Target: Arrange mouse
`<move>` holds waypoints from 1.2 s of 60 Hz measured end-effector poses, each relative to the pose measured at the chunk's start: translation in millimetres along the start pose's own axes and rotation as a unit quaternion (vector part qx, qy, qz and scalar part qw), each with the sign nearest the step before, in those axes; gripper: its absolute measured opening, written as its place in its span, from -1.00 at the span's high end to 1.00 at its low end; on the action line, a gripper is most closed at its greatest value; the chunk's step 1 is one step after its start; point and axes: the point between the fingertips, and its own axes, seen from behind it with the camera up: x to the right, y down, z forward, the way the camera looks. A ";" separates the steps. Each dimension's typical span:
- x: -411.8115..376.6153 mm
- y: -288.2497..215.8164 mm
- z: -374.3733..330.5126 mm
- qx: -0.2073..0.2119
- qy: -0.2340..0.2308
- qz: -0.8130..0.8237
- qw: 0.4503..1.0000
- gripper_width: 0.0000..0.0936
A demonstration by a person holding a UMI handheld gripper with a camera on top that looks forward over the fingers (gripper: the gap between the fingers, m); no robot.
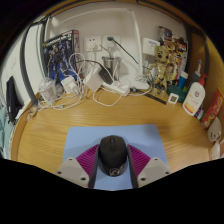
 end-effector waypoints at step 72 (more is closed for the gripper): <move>-48.2 -89.8 -355.8 0.144 0.057 0.022 0.988 -0.85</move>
